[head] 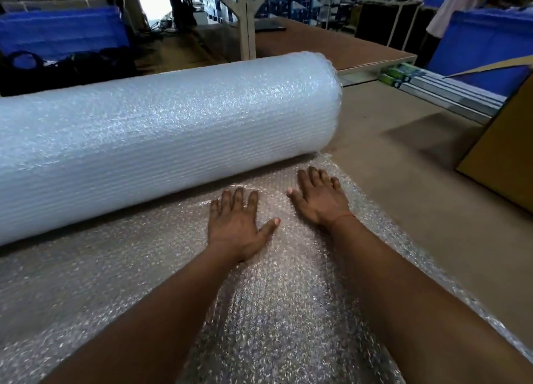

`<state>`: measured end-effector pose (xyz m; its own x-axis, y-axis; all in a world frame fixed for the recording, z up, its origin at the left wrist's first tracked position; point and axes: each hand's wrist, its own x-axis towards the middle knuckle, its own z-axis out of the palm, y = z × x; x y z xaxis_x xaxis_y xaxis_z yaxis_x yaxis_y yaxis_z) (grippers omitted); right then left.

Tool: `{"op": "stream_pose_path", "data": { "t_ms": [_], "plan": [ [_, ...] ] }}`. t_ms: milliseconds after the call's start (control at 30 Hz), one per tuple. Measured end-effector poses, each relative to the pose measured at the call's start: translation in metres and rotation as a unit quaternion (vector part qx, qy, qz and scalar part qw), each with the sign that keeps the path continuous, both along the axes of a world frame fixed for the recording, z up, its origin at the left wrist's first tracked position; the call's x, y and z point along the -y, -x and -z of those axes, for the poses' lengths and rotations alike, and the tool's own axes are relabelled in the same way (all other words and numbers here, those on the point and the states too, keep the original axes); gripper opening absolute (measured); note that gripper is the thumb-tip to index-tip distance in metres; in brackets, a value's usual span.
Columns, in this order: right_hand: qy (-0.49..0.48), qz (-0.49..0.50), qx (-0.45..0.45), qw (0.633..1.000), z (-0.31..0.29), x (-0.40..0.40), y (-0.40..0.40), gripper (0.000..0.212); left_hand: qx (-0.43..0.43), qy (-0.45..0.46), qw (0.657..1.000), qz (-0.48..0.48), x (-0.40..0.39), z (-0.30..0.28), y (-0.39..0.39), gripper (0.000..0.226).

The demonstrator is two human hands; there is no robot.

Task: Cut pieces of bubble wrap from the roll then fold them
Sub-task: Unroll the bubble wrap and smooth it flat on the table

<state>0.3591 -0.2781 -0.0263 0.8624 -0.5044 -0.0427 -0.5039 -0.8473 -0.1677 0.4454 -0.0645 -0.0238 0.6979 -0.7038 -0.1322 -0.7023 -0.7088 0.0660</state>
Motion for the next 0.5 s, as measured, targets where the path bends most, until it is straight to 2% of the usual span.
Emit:
{"op": "stream_pose_path", "data": {
  "t_ms": [167,333,500],
  "plan": [
    [-0.01,-0.007,0.001,1.0,-0.01,0.008,-0.01,0.081,0.021,0.025,0.999,-0.001,0.019,-0.002,-0.004,0.111],
    [0.015,-0.023,-0.012,1.0,-0.01,0.028,-0.018,0.08,0.031,0.011,0.999,0.027,0.045,0.005,-0.014,0.106],
    [0.0,-0.032,-0.011,0.999,-0.003,0.036,-0.016,0.08,0.028,0.02,0.999,0.03,0.045,0.007,-0.014,0.112]
  ]
}}
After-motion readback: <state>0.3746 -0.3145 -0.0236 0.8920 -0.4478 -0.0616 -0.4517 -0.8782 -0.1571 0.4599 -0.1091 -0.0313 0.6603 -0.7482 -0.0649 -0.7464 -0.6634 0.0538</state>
